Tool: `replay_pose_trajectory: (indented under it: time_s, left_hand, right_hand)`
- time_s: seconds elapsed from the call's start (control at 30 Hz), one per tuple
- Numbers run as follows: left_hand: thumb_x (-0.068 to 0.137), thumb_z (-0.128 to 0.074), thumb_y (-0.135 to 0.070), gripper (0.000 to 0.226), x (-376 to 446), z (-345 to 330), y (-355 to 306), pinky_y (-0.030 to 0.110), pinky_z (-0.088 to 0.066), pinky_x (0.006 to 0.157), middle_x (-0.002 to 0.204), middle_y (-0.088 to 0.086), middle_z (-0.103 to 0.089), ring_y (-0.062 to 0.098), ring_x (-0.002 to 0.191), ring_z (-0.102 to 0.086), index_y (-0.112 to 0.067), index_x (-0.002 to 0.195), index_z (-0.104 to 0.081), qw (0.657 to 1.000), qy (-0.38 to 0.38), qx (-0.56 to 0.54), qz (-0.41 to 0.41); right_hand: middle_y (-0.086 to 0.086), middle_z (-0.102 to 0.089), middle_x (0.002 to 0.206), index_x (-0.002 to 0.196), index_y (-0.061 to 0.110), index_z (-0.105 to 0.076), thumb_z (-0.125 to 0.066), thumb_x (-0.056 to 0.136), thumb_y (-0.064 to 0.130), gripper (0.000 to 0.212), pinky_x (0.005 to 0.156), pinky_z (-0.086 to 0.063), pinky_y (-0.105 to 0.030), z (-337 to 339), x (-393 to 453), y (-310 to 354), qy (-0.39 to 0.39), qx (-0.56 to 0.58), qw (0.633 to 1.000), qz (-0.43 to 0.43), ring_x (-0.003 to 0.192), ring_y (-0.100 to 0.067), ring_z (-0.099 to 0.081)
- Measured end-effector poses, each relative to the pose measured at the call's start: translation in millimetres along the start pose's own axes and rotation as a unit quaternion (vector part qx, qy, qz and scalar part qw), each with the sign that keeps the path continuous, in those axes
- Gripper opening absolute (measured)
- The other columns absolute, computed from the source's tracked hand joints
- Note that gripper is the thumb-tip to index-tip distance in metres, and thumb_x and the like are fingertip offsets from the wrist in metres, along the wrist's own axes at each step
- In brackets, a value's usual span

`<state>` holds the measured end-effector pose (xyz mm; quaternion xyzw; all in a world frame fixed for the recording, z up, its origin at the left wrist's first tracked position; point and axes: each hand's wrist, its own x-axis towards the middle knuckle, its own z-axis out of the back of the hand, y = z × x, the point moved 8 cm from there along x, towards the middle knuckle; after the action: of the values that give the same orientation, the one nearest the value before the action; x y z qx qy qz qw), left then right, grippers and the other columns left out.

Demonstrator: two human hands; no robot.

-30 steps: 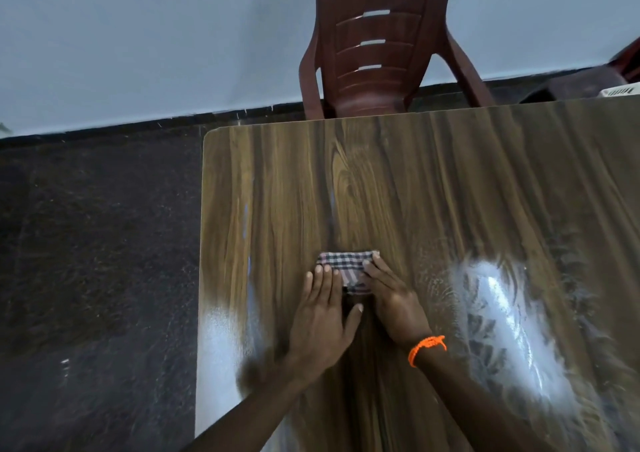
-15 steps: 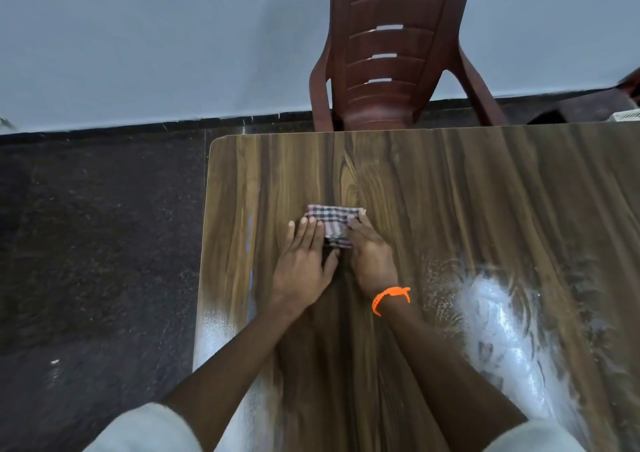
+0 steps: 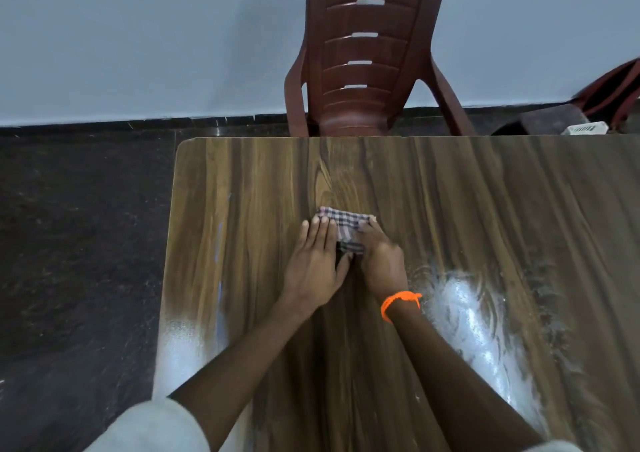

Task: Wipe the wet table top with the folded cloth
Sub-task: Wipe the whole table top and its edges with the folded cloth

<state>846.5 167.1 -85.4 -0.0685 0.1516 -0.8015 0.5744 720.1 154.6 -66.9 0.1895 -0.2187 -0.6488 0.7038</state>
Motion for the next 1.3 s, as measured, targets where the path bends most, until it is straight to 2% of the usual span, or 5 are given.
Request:
replay_pose_trajectory:
  time_s: [0.23, 0.53, 0.77, 0.93, 1.3]
  left_hand:
    - [0.107, -0.033, -0.047, 0.071, 38, 20, 66, 0.048, -0.005, 0.128, 0.164, 0.021, -0.028, 0.030, 0.156, -0.019, 0.002, 0.157, -0.027, 0.999, 0.006, 0.045, 0.018]
    - [0.103, -0.031, -0.056, 0.078, -33, 5, 41, 0.048, -0.012, 0.128, 0.158, 0.025, -0.038, 0.034, 0.154, -0.026, 0.004, 0.153, -0.037, 0.999, 0.029, 0.010, 0.031]
    - [0.105, -0.029, -0.054, 0.077, 68, 10, 14, 0.047, -0.004, 0.128, 0.164, 0.024, -0.028, 0.033, 0.156, -0.017, 0.003, 0.157, -0.027, 0.999, 0.028, 0.037, -0.016]
    - [0.107, -0.026, -0.051, 0.071, 113, 31, 59, 0.045, -0.002, 0.128, 0.165, 0.019, -0.029, 0.029, 0.156, -0.019, -0.001, 0.158, -0.028, 0.996, 0.023, 0.081, 0.010]
    - [0.104, -0.029, -0.050, 0.070, 49, 16, 54, 0.050, -0.011, 0.128, 0.156, 0.022, -0.043, 0.033, 0.152, -0.030, 0.001, 0.150, -0.044, 0.999, -0.002, 0.004, 0.038]
  right_hand:
    - [-0.012, -0.064, 0.123, 0.110, 0.010, -0.066, -0.054, 0.084, -0.001, 0.031, 0.093, -0.050, -0.039, -26, 66, 42, 0.025, 0.014, 0.999, 0.031, 0.131, -0.024, -0.046]
    - [-0.007, -0.058, 0.134, 0.116, 0.005, -0.067, -0.059, 0.080, -0.009, 0.039, 0.106, -0.040, -0.027, -32, -6, 28, 0.018, 0.006, 0.995, 0.093, 0.136, -0.021, -0.040]
    - [-0.005, -0.064, 0.126, 0.114, 0.012, -0.067, -0.062, 0.076, -0.008, 0.043, 0.092, -0.052, -0.034, 4, 64, -6, -0.042, -0.020, 0.999, -0.004, 0.131, -0.020, -0.048]
    - [-0.009, -0.067, 0.115, 0.104, 0.011, -0.068, -0.064, 0.078, -0.003, 0.030, 0.085, -0.054, -0.034, -6, 125, 22, -0.025, -0.008, 0.999, 0.037, 0.122, -0.026, -0.056]
    - [-0.010, -0.063, 0.127, 0.114, 0.006, -0.066, -0.062, 0.080, -0.007, 0.036, 0.096, -0.050, -0.036, -24, 72, 15, -0.023, -0.009, 0.996, 0.087, 0.132, -0.025, -0.045]
